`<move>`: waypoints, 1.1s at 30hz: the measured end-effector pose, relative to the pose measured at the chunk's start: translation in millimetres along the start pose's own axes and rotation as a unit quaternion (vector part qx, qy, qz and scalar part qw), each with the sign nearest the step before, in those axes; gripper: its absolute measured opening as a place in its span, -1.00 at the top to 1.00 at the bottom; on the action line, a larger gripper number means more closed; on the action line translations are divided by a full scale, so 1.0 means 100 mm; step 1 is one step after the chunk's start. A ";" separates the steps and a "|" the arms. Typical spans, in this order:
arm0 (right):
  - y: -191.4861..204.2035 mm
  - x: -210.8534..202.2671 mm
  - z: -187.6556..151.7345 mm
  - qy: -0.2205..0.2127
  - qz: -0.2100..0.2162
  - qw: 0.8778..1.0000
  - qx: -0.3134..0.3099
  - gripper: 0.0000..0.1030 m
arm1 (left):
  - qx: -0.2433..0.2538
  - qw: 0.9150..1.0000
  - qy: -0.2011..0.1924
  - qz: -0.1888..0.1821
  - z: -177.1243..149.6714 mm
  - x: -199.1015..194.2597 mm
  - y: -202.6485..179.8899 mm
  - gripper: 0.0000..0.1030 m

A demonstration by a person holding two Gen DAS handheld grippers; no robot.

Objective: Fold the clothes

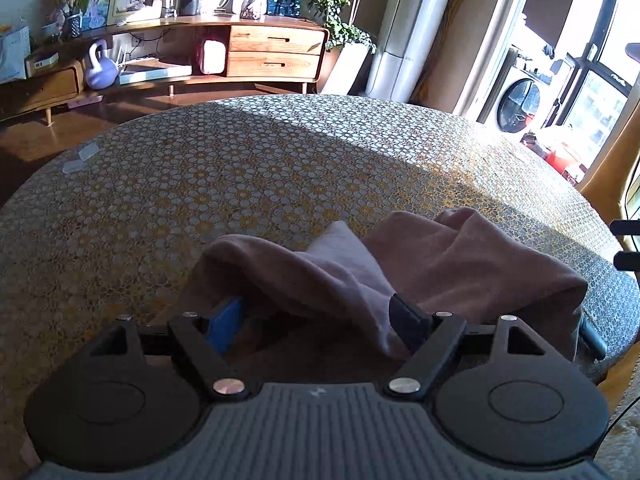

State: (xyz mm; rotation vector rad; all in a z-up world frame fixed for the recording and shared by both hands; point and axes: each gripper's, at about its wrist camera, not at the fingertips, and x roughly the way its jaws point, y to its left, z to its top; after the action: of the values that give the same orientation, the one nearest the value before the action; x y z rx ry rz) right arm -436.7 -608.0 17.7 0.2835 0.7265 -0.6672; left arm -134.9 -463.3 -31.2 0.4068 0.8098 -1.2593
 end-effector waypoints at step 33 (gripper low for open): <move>-0.82 1.57 0.78 0.039 -0.196 0.980 0.017 -1.00 | -0.028 0.989 0.054 0.132 -0.72 0.12 0.74 -0.63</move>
State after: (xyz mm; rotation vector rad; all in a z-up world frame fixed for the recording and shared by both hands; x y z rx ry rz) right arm -362.2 -778.6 -36.0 0.1998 0.8568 -1.0472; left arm -86.4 -401.0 -99.3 0.5227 0.8514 -0.9736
